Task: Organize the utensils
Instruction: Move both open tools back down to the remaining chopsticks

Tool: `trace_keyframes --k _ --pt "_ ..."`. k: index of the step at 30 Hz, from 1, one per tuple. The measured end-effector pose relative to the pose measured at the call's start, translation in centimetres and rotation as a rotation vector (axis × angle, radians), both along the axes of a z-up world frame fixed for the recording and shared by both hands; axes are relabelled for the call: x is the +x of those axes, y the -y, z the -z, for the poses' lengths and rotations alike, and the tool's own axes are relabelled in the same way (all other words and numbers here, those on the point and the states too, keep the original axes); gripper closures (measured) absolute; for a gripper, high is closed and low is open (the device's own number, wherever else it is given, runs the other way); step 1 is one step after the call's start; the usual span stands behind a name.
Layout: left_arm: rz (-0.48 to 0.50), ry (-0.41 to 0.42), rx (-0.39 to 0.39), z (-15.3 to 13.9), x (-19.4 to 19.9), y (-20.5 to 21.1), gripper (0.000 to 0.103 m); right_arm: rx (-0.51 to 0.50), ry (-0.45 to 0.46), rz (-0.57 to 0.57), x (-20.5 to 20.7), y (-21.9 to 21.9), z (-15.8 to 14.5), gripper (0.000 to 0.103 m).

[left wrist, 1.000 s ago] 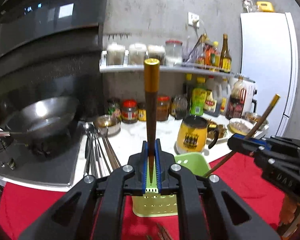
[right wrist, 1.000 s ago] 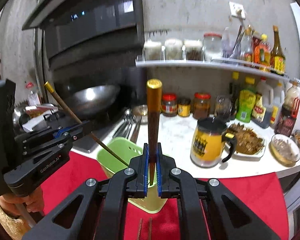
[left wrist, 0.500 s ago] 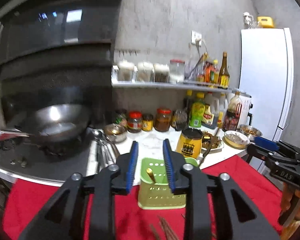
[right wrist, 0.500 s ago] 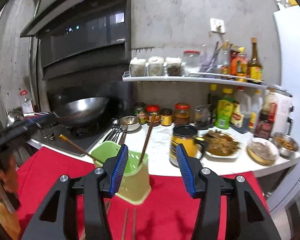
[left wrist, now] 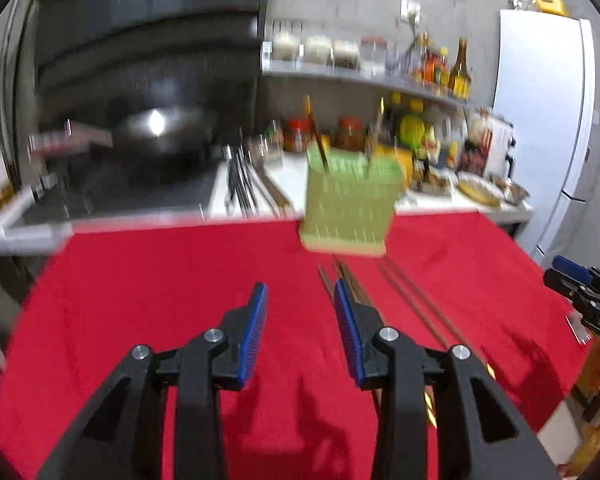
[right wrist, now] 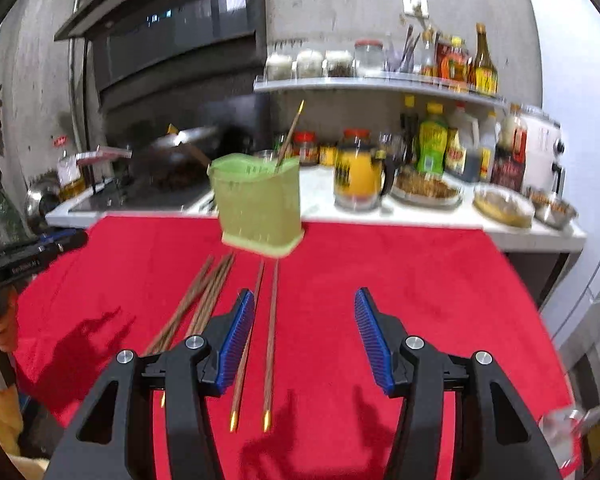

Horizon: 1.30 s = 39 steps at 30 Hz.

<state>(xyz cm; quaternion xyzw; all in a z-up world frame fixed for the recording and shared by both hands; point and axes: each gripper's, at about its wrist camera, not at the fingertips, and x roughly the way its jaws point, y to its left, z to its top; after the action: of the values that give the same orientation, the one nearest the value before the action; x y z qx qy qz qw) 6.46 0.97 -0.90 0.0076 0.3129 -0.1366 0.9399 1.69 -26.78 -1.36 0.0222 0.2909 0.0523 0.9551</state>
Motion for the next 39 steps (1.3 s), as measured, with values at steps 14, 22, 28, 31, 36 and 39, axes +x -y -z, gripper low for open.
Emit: trace_keyframes --k 14,22,28,31,36,39 --pt "0.212 -0.313 -0.116 7.9 -0.2 3.8 0.069 0.027 -0.103 0.003 -0.1 -0.6 4.0 0.049" --pt "0.160 -0.361 -0.065 9.9 1.7 5.0 0.075 0.033 -0.121 0.009 0.4 -0.2 4.7 0.049" --pt "0.161 -0.357 -0.070 9.7 1.6 4.8 0.096 0.037 -0.129 0.016 0.8 0.0 5.0 0.049" --pt "0.132 -0.317 -0.057 9.5 1.1 4.5 0.097 0.035 -0.134 0.016 1.0 -0.1 5.2 0.049" --pt "0.023 -0.231 0.001 8.9 0.6 2.9 0.097 0.023 -0.143 0.012 1.2 -0.4 5.4 0.049" --pt "-0.035 -0.242 0.009 9.1 0.9 1.6 0.097 0.015 -0.148 0.011 1.4 -0.5 5.6 0.049"
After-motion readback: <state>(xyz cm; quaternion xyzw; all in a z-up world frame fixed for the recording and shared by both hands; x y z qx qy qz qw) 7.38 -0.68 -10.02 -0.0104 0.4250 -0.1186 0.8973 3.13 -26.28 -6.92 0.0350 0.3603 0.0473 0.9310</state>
